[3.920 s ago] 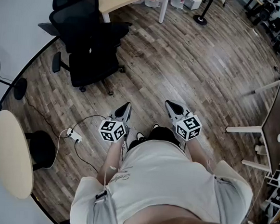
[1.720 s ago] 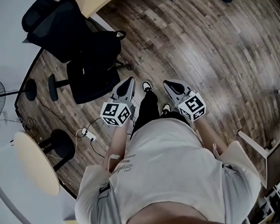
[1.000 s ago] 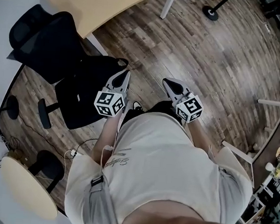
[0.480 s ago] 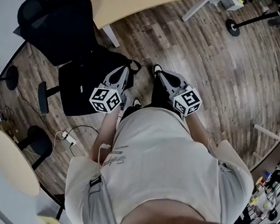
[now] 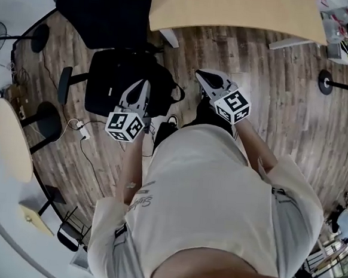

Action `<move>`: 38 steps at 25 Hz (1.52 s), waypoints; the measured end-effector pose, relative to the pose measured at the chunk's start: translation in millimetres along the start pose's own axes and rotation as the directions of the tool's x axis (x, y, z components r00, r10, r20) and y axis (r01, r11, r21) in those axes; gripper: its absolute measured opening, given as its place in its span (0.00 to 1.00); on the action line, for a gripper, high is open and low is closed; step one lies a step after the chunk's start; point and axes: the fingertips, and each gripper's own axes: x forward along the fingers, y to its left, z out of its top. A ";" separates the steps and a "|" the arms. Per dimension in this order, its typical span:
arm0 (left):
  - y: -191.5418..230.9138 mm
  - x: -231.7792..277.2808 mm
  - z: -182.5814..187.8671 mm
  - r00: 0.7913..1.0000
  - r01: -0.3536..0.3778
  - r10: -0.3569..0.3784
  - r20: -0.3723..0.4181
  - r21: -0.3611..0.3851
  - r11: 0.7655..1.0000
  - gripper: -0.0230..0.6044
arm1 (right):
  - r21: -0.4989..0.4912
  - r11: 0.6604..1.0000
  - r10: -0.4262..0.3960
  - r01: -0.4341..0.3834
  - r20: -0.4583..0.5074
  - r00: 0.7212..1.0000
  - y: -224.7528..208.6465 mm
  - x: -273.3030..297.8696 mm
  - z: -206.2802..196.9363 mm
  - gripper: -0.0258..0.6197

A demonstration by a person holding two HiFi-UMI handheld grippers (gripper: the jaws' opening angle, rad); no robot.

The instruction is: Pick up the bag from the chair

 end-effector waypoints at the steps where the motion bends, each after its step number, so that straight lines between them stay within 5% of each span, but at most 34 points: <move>1: 0.1 0.6 5.0 1.000 -0.017 0.017 0.025 0.005 1.000 0.06 | -0.019 0.999 0.030 -0.031 -0.013 0.999 -8.3 6.4 2.6 0.03; 4: 3.7 1.4 7.7 0.997 -0.042 0.041 0.073 0.011 0.999 0.06 | -0.052 0.993 0.108 -0.110 -0.047 0.993 -29.8 29.1 6.8 0.03; 7: 13.5 -13.4 -13.1 0.989 -0.116 0.121 0.084 -0.065 0.991 0.06 | -0.063 0.978 0.193 -0.200 -0.107 0.975 -33.6 46.3 -2.6 0.03; 12: 37.8 -64.2 -53.1 0.946 -0.286 0.309 0.101 -0.194 0.938 0.06 | -0.056 0.925 0.357 -0.376 -0.208 0.911 -1.9 78.7 -15.4 0.03; 18: 42.3 -107.4 -104.0 0.919 -0.342 0.377 0.111 -0.249 0.906 0.06 | -0.106 0.851 0.470 -0.514 -0.284 0.836 61.0 117.4 -17.1 0.03; 24: 46.9 -134.6 -150.4 0.942 -0.304 0.326 0.084 -0.203 0.931 0.06 | -0.178 0.847 0.442 -0.500 -0.287 0.850 100.9 135.4 -16.7 0.03; 30: 28.7 -127.8 -198.9 0.990 -0.139 0.144 0.010 -0.195 0.971 0.06 | -0.171 0.885 0.374 -0.432 -0.291 0.881 106.1 133.4 -25.0 0.03; 38: 19.5 -87.9 -232.7 0.999 -0.050 0.045 -0.028 -0.206 0.977 0.07 | -0.176 0.876 0.370 -0.449 -0.352 0.860 116.3 130.4 -39.7 0.03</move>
